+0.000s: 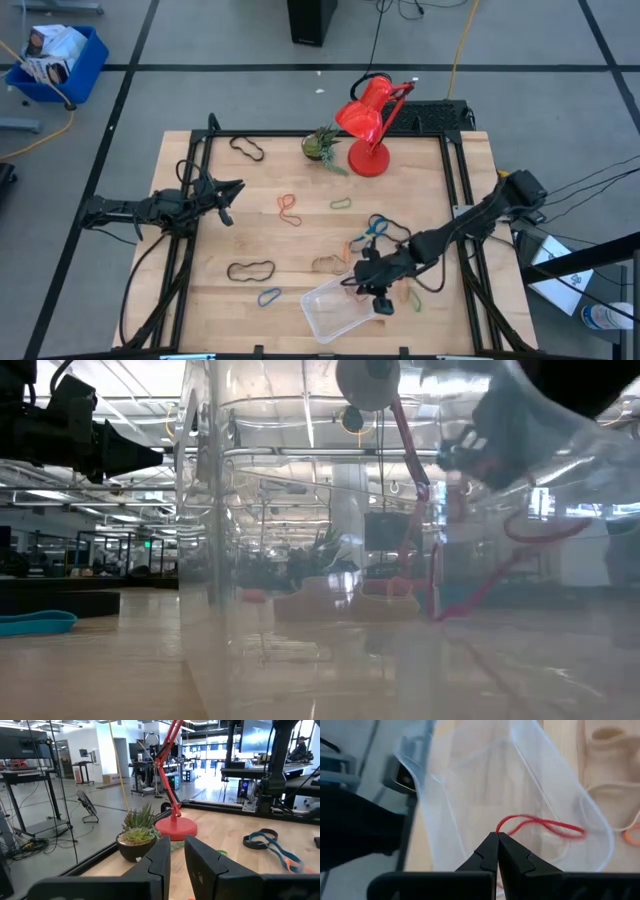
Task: Pick and place rubber bands into bin
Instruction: Put the red rubber band into the transparent container, then put the black rubber band into the transparent container
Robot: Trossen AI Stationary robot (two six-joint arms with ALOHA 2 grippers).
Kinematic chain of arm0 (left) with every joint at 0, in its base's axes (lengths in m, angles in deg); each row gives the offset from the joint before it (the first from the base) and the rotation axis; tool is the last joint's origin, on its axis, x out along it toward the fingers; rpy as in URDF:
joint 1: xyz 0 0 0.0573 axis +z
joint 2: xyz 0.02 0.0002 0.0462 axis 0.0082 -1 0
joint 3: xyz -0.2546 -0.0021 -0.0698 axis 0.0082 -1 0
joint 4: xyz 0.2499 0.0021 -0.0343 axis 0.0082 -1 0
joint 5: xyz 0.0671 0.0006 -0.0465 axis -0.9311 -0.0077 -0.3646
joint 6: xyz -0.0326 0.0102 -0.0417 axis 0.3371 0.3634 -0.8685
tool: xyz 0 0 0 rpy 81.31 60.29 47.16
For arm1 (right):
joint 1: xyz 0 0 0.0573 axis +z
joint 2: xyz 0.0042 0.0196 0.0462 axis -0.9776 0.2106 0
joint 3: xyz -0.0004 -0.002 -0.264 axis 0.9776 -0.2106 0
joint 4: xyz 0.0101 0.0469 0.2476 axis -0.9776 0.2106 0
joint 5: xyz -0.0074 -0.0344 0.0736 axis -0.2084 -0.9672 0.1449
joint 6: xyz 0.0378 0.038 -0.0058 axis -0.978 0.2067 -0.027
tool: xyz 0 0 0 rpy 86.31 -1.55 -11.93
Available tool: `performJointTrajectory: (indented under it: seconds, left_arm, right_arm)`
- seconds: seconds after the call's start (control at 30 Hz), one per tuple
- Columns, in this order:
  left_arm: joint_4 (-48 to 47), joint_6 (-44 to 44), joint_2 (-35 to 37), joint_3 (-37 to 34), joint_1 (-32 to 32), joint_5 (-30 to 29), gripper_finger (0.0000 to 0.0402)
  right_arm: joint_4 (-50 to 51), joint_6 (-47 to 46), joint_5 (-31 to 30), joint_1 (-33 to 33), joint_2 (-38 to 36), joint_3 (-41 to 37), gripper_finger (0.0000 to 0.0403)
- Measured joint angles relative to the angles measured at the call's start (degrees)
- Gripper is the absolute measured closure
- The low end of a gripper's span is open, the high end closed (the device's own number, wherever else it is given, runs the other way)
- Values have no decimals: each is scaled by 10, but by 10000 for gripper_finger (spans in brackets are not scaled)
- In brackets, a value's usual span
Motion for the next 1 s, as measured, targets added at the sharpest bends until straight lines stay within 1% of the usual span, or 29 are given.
performJointTrajectory:
  seconds: [0.23,0.47,0.6,0.7,0.87,1.0]
  left_arm:
    - [0,2,0,0,0,0,339]
    - [0,2,0,0,0,0,339]
    - [0,2,0,0,0,0,339]
    - [0,2,0,0,0,0,339]
    - [0,1,0,0,0,0,339]
    - [0,0,0,0,0,0,339]
  right_arm:
    - [-2,-4,3,0,44,0,403]
    - [-3,-27,4,0,40,0,402]
    - [-6,-25,4,0,34,0,391]
    - [-6,-14,4,0,30,0,369]
    - [-6,-8,3,0,13,0,306]
    - [-4,0,3,-3,-27,0,261]
